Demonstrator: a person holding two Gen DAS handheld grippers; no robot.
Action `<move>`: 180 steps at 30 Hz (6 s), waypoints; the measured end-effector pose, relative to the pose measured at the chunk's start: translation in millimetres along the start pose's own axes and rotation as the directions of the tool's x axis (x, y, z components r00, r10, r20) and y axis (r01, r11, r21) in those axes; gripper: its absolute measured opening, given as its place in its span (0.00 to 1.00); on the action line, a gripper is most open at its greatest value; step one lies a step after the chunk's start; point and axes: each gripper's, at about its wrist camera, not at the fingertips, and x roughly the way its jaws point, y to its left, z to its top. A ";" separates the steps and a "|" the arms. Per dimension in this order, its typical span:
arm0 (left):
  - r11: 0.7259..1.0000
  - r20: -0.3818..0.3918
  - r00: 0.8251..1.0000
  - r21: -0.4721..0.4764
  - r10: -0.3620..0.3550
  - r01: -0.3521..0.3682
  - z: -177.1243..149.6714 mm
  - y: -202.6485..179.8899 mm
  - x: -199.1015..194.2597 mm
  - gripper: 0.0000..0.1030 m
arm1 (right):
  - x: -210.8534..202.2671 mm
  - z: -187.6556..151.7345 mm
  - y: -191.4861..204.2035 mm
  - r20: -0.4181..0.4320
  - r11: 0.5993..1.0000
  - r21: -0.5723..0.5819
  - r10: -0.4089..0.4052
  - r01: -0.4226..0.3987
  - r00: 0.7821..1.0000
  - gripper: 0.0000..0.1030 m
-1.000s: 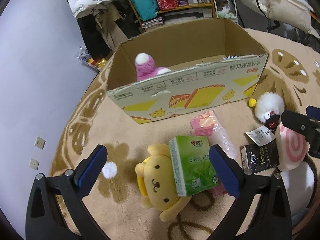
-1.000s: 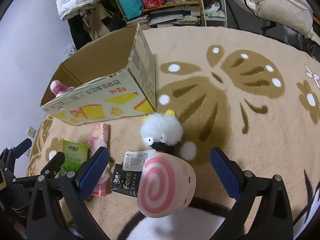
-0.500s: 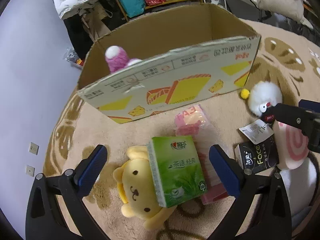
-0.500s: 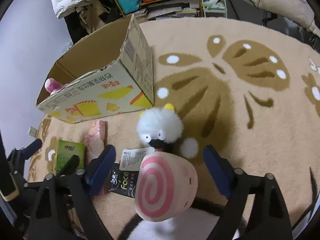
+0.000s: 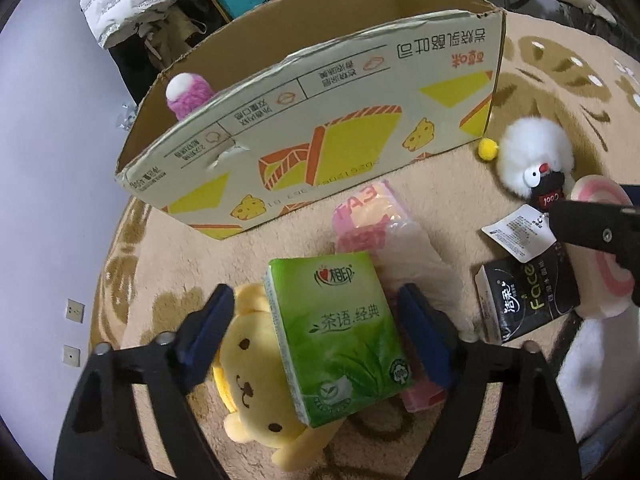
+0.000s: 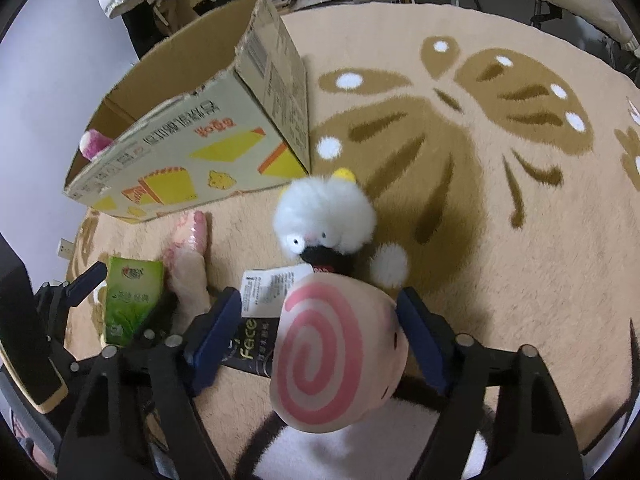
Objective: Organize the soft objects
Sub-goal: 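Grasp the pink-swirl cushion with the right gripper while the left grasps the green tissue pack, then carry the cushion and tissue pack up over the cardboard box, then drop the cushion and tissue pack into the box and open both grippers, then move the left gripper to the yellow bear while the right approaches the white fluffy toy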
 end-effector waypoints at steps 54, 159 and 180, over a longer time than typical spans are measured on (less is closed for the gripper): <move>0.953 0.230 0.971 -0.303 0.073 0.000 0.7 85.0 -93.1 0.56 | -92.5 23.9 30.2 0.366 0.984 -0.131 0.163 -0.123 0.916 0.39; 0.927 0.149 0.983 -0.372 0.107 -0.044 -22.1 134.2 -106.7 0.98 | -100.4 2.8 43.2 0.364 0.973 -0.226 0.134 -0.052 0.922 1.00; 0.929 0.026 0.999 -0.370 -0.019 0.027 -14.0 119.7 -50.6 0.98 | -58.1 21.2 14.1 0.313 0.993 -0.091 0.099 -0.074 0.945 1.00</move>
